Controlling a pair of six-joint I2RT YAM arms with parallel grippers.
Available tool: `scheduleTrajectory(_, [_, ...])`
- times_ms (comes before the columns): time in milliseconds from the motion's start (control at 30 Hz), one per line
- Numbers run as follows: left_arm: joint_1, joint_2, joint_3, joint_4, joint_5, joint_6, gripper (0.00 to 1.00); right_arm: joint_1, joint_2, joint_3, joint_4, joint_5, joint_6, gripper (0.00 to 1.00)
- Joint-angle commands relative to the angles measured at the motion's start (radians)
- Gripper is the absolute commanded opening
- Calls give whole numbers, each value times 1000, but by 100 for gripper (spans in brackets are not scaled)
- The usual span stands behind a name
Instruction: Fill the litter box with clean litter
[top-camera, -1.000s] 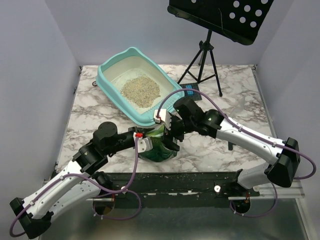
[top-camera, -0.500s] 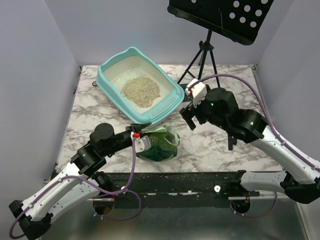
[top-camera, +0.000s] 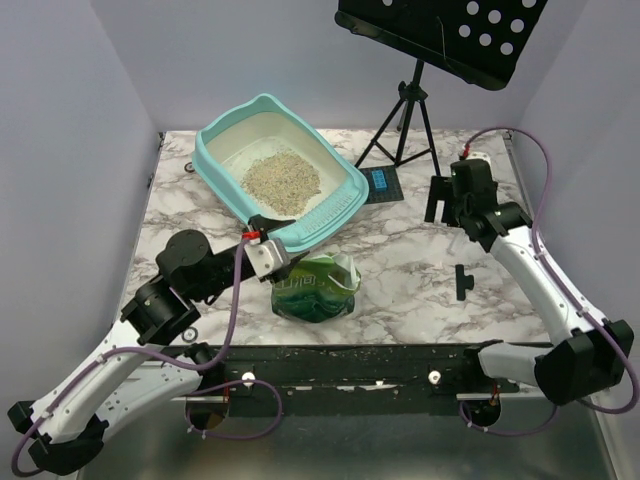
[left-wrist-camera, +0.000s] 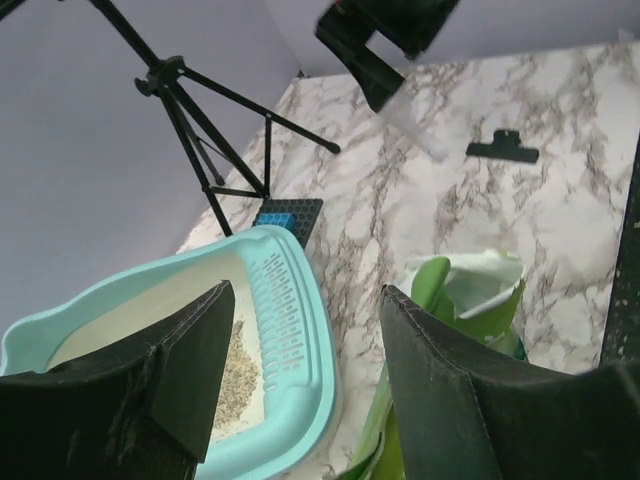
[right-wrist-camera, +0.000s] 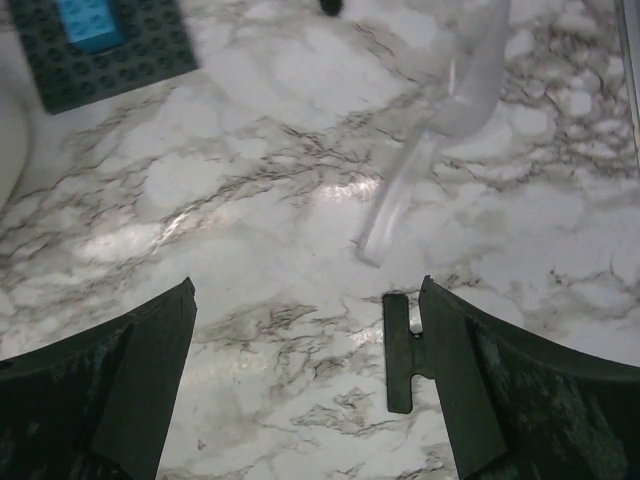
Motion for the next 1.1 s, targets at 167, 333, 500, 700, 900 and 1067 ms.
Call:
scheduleTrajectory(167, [-1, -6, 96, 5, -198, -306, 79, -187, 215, -31, 13, 2, 276, 100])
scheduleTrajectory(333, [1, -38, 36, 111, -112, -343, 96, -210, 322, -26, 19, 32, 347, 100])
scheduleTrajectory(500, [1, -29, 10, 154, -178, -469, 99, -243, 367, -46, 42, 58, 375, 100])
scheduleTrajectory(700, [1, 13, 28, 98, -294, -491, 99, -273, 440, -34, 62, 31, 362, 100])
scheduleTrajectory(900, [1, 60, 13, 116, -371, -492, 99, -283, 505, -23, 85, -11, 367, 96])
scheduleTrajectory(1067, [-1, 51, -19, 140, -392, -471, 99, -286, 534, -20, 99, -14, 368, 86])
